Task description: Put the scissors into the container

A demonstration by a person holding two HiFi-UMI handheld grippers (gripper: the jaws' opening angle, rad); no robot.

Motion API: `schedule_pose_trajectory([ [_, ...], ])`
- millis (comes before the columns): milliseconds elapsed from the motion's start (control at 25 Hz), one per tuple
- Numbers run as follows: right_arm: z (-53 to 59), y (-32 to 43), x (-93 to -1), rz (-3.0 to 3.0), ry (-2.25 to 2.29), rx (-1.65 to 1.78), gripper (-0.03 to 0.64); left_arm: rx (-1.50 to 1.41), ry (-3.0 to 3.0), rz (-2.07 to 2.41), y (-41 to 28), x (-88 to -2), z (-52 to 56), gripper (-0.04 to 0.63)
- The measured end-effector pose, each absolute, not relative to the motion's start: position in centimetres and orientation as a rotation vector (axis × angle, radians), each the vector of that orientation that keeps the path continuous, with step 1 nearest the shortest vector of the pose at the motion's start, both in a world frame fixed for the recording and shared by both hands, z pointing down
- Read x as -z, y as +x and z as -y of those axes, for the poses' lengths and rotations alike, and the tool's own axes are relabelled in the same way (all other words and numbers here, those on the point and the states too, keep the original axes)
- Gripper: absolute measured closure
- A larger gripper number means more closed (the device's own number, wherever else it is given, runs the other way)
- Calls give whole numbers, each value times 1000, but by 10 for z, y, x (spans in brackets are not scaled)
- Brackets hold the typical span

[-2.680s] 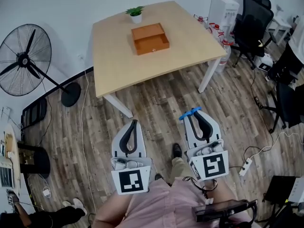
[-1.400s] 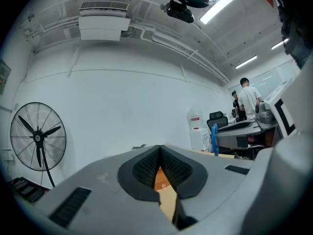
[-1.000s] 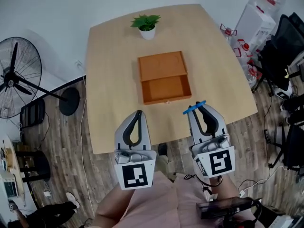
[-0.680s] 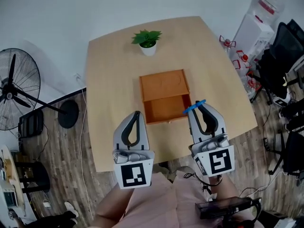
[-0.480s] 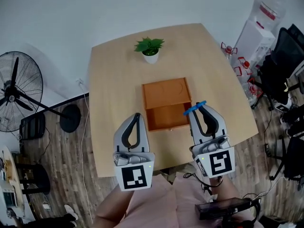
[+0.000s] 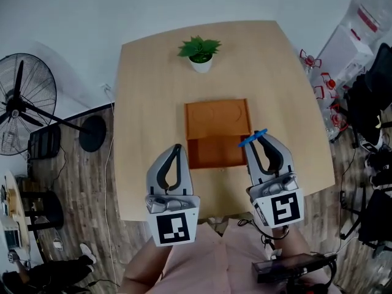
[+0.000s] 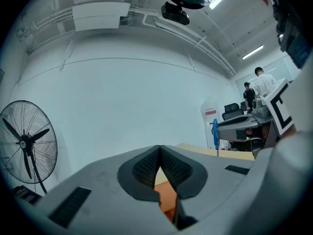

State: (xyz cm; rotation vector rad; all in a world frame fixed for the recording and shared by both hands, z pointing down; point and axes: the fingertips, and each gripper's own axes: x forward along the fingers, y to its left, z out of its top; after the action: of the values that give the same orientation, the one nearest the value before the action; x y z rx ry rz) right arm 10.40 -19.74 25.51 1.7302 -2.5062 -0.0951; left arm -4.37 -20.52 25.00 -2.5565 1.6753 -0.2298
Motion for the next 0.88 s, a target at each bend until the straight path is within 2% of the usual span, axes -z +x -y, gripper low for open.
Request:
schedule_pose_trajectory([
  [880,203,86,-356,2597,1353,-142,534,499,-2530,-1897,-40,-320,206,591],
])
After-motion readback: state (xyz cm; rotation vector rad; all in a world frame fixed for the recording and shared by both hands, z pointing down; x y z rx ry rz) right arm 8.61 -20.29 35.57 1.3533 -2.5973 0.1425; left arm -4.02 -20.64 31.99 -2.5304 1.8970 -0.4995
